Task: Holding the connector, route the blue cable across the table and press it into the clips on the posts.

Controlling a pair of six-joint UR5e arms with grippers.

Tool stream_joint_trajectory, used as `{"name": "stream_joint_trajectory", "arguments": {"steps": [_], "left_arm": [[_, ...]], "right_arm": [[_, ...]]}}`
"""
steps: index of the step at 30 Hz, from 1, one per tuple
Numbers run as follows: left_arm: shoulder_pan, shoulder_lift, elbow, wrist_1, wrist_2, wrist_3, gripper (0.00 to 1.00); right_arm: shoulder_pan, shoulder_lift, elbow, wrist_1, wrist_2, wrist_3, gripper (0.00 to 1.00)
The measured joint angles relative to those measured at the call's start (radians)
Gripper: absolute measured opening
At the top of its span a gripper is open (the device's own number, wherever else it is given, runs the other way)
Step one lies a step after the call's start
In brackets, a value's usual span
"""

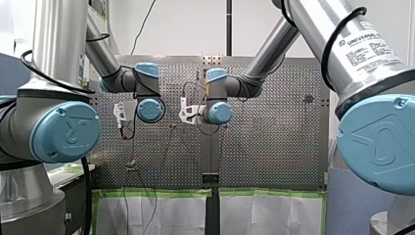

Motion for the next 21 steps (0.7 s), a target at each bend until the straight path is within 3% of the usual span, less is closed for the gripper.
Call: {"name": "stream_joint_trajectory", "arguments": {"steps": [21], "left_arm": [[0.050,0.176,0.102,-0.176,0.013,0.002,0.02]], "right_arm": [[0.005,0.002,-0.195,0.195,-0.017,0.016,0.00]]}}
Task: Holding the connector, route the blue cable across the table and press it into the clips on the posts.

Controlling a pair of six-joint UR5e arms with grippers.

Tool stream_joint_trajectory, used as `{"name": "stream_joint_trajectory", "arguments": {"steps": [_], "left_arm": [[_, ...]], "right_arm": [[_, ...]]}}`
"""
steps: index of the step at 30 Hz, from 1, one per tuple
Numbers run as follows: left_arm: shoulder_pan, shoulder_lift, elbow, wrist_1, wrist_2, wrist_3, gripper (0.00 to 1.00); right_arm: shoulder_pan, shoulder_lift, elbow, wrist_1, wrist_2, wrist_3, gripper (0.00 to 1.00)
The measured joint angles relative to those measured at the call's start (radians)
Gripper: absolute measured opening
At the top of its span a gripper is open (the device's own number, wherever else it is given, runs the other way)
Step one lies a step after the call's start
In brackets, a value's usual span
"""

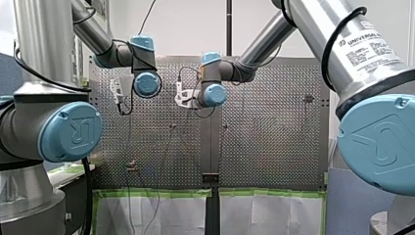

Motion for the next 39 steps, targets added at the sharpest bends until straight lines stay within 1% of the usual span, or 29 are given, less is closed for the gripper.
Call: {"name": "stream_joint_trajectory", "arguments": {"steps": [6,14,18,25,32,39], "left_arm": [[0.014,0.013,0.012,-0.017,0.016,-0.001,0.02],[0.029,0.009,0.038,-0.022,0.057,-0.005,0.02],[0.037,0.007,0.057,-0.034,0.062,-0.006,0.02],[0.054,0.007,0.084,-0.052,0.061,-0.006,0.02],[0.077,0.007,0.103,-0.063,0.071,-0.007,0.02],[0.104,-0.007,0.114,-0.068,0.087,-0.008,0.02]], "right_arm": [[0.001,0.002,-0.057,0.058,-0.013,0.012,0.00],[0.000,0.004,-0.133,0.133,-0.024,0.016,0.00],[0.001,0.005,-0.174,0.172,-0.031,0.018,0.00],[0.001,0.012,-0.235,0.206,-0.050,0.019,0.00],[0.007,0.046,-0.303,0.258,-0.066,0.018,0.00],[0.014,0.067,-0.366,0.273,-0.072,0.017,0.00]]}}
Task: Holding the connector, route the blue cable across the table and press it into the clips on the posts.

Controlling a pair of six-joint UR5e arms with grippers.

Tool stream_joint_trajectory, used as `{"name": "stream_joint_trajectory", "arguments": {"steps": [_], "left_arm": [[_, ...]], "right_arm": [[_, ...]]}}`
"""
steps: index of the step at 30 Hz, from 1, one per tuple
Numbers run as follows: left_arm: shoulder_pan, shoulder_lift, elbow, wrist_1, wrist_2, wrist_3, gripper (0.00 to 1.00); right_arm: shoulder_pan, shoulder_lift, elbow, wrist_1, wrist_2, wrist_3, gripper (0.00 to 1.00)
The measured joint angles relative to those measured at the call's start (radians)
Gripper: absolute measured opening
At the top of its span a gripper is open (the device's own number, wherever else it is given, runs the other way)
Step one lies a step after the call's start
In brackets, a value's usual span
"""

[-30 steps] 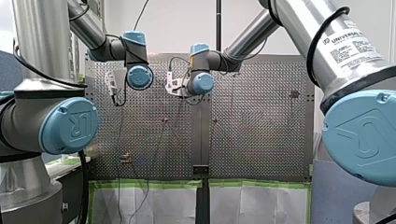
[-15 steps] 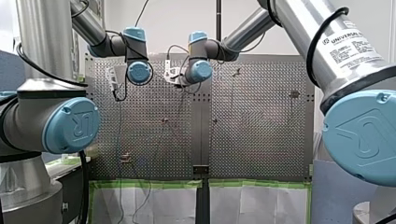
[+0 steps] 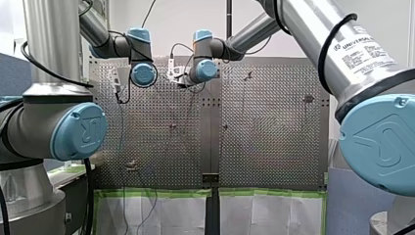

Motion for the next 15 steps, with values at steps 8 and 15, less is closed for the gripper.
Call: {"name": "stream_joint_trajectory", "arguments": {"steps": [8,15], "left_arm": [[0.034,-0.037,0.034,-0.003,0.036,-0.011,0.02],[0.064,-0.042,0.060,-0.021,0.056,-0.016,0.02]], "right_arm": [[-0.002,0.014,-0.065,0.006,-0.003,-0.001,0.00],[-0.006,0.054,-0.126,0.018,-0.003,-0.010,0.00]]}}
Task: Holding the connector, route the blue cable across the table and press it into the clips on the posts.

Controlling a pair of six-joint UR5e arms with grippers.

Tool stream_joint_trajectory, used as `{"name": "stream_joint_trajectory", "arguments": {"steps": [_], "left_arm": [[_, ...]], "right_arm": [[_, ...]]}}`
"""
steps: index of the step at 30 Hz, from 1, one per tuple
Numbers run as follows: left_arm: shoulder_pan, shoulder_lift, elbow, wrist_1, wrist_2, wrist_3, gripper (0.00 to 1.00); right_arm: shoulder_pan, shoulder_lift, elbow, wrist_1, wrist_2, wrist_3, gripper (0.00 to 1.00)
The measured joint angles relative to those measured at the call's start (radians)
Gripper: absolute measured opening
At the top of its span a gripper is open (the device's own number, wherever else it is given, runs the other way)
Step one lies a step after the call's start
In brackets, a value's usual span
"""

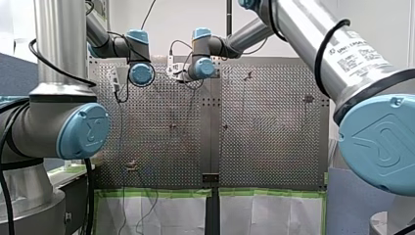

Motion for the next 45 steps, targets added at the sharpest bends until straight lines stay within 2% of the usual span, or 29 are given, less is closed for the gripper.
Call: {"name": "stream_joint_trajectory", "arguments": {"steps": [6,10,16,23,32,36,45], "left_arm": [[0.024,-0.015,0.008,-0.001,0.039,-0.009,0.02],[0.035,-0.037,0.014,0.002,0.065,-0.016,0.02],[0.072,-0.048,0.017,0.017,0.090,-0.029,0.02],[0.126,-0.062,0.029,0.034,0.151,-0.048,0.02],[0.142,-0.108,0.064,0.060,0.233,-0.089,0.02],[0.149,-0.113,0.074,0.063,0.249,-0.101,0.02],[0.197,-0.148,0.115,0.044,0.262,-0.130,0.02]], "right_arm": [[0.002,0.026,-0.052,0.000,0.001,-0.006,0.00],[0.005,0.033,-0.069,0.000,0.002,-0.010,0.00],[0.005,0.040,-0.073,0.003,0.008,-0.013,0.00],[0.002,0.053,-0.073,0.007,0.016,-0.017,0.00],[-0.001,0.065,-0.073,0.005,0.028,-0.019,0.00],[-0.002,0.068,-0.073,0.004,0.035,-0.020,0.00],[-0.002,0.070,-0.073,0.002,0.048,-0.025,0.00]]}}
